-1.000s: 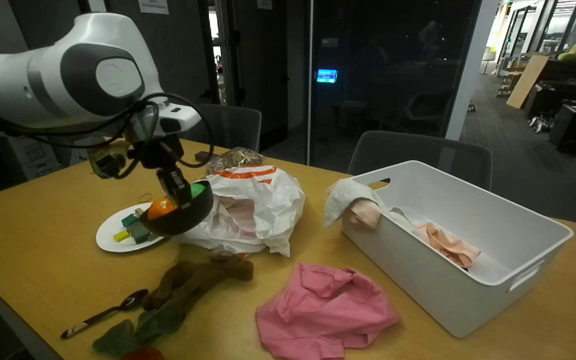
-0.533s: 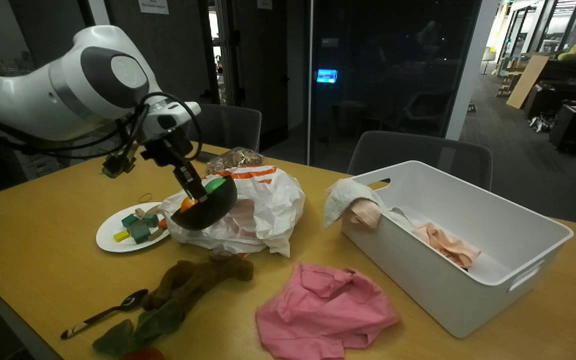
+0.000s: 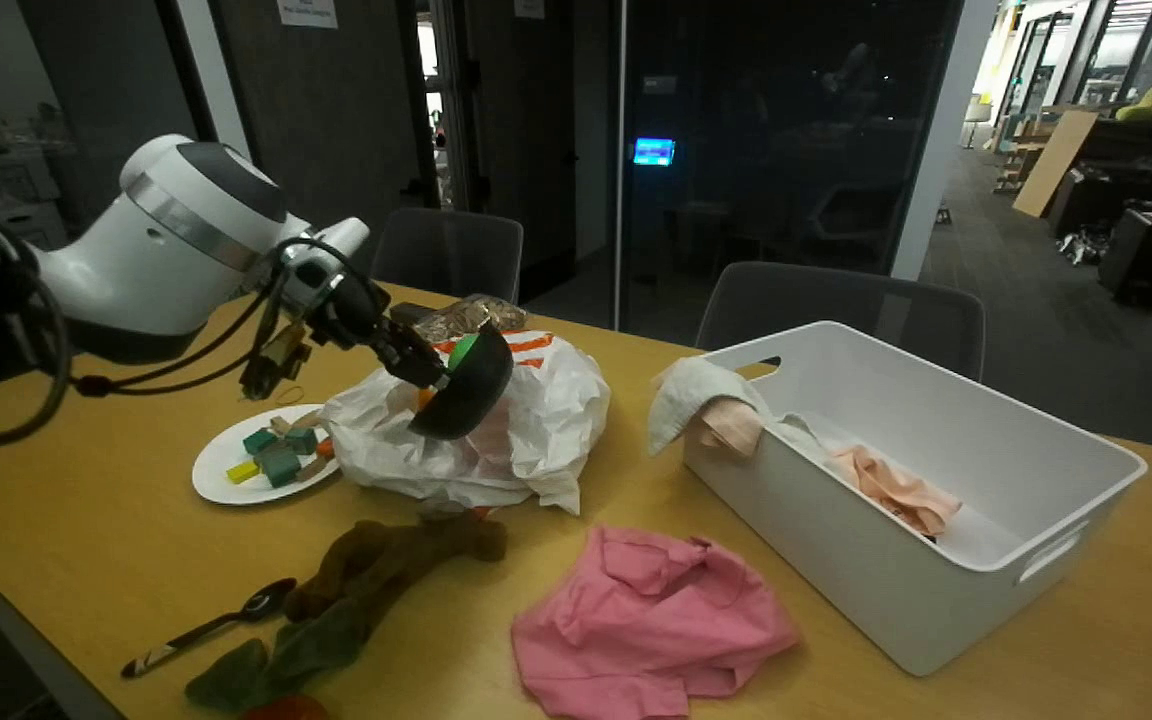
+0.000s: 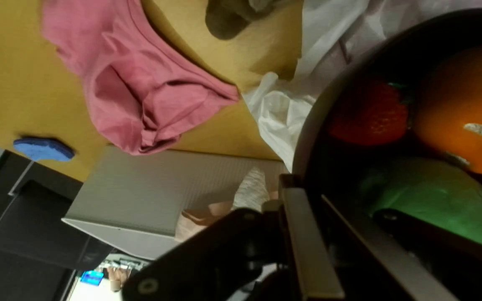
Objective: Take the fruits out of the black bowl
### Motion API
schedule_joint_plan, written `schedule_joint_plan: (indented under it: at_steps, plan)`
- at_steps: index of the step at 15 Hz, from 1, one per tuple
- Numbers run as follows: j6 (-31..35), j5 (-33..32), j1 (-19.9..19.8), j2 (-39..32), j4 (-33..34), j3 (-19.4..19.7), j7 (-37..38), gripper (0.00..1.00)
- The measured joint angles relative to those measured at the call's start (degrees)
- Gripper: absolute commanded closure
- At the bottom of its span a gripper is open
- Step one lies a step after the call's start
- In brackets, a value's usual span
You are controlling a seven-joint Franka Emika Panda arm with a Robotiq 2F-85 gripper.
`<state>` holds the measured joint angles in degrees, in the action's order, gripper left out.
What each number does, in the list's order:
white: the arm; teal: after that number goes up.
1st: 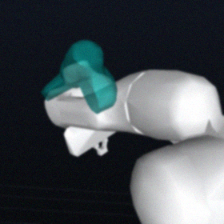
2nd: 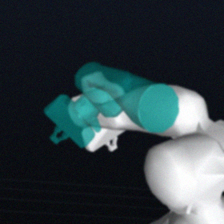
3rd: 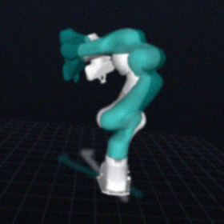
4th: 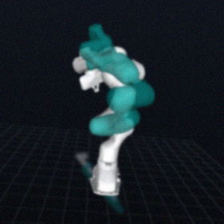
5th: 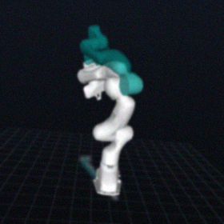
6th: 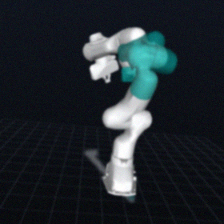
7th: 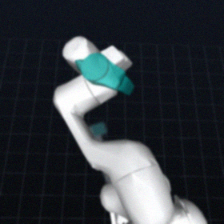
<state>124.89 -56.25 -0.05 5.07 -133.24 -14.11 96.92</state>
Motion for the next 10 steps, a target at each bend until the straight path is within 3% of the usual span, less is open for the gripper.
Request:
schedule_joint_plan:
  at_steps: [4,10]
  plan:
    - [-4.4,-13.8,3.4,-2.3,-0.5,0.0,14.0,0.92]
    - [-11.3,-23.9,7.2,-5.8,-3.7,0.2,25.6,0.93]
